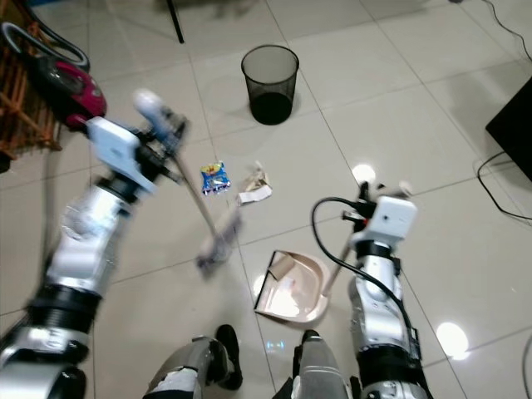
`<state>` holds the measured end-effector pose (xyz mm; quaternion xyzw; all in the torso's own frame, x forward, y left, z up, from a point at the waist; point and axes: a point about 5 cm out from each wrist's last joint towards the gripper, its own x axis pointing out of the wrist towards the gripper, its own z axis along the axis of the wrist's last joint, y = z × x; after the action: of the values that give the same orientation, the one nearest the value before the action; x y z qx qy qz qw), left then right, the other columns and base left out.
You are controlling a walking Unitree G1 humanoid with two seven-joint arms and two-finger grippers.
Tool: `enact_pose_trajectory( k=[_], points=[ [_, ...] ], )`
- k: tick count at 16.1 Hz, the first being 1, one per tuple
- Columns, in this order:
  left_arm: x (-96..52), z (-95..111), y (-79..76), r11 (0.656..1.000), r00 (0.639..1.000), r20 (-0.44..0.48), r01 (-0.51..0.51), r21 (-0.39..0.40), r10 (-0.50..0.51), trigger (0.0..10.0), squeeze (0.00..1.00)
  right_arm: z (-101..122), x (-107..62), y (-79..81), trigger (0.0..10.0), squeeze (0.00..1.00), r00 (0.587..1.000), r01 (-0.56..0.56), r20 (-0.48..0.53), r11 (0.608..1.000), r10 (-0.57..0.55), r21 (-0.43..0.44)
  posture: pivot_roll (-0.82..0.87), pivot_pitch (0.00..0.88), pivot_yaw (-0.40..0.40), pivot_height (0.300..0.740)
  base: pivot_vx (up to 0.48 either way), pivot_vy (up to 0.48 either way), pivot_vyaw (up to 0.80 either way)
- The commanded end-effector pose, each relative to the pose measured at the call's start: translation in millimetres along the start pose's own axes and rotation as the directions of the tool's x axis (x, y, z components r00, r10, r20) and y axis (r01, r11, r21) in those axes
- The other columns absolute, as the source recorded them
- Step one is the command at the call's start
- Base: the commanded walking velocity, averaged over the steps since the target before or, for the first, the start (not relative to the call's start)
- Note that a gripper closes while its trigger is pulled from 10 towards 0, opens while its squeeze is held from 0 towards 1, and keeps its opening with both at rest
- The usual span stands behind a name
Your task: Sweep floor
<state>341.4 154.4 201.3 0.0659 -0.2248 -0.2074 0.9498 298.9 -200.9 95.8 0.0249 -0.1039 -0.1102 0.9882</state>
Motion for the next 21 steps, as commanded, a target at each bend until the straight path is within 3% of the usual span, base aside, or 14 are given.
enact_pose_trajectory(
  k=[1,5,7,11,14,18,21],
  points=[
    [1.2,9,11.1,0.999,0.999,0.015,-0.035,0.016,0.034,10.0,0.0,2,-1.5,-5.9,10.0,0.0,1.0,0.023,0.012,1.0,-0.023,0.022,-0.11,0.163,0.121,0.74,0.0,0.0,0.0],
    [-4.0,15,36.6,0.988,0.99,-0.044,-0.128,0.092,0.132,10.0,0.0,9,4.6,-19.3,10.0,0.0,0.996,0.083,0.036,0.993,-0.086,0.087,-0.1,0.117,0.127,0.74,0.0,0.0,0.0],
    [-13.8,9,40.4,0.982,0.981,-0.101,-0.155,0.106,0.166,10.0,0.0,17,10.6,-24.2,10.0,0.0,0.993,0.095,0.058,0.988,-0.103,0.124,-0.1,0.097,0.127,0.74,0.0,0.0,0.0],
    [-29.7,-3,33.2,0.978,0.966,-0.16,-0.188,0.091,0.201,10.0,0.0,44,27.5,-21.5,10.0,0.0,0.994,0.045,0.093,0.991,-0.056,0.123,-0.11,0.088,0.121,0.74,0.0,0.0,0.0],
    [-37.8,-14,17.4,0.966,0.941,-0.222,-0.238,0.103,0.255,10.0,0.0,77,43.2,-9.3,10.0,0.0,0.995,-0.024,0.101,0.993,0.013,0.113,-0.12,0.083,0.11,0.74,0.0,0.0,0.0],
    [-42.5,-16,6.9,0.954,0.925,-0.237,-0.28,0.104,0.297,10.0,0.0,103,45.3,5.6,10.0,0.0,0.993,-0.081,0.096,0.99,0.07,0.116,-0.13,0.086,0.104,0.74,0.0,0.0,0.0],
    [-36.4,-15,-0.7,0.951,0.92,-0.257,-0.261,0.164,0.297,10.0,0.0,111,41.5,8.9,10.0,0.0,0.995,-0.084,0.07,0.99,0.077,0.116,-0.13,0.093,0.097,0.74,0.0,0.0,0.0]
  ],
)
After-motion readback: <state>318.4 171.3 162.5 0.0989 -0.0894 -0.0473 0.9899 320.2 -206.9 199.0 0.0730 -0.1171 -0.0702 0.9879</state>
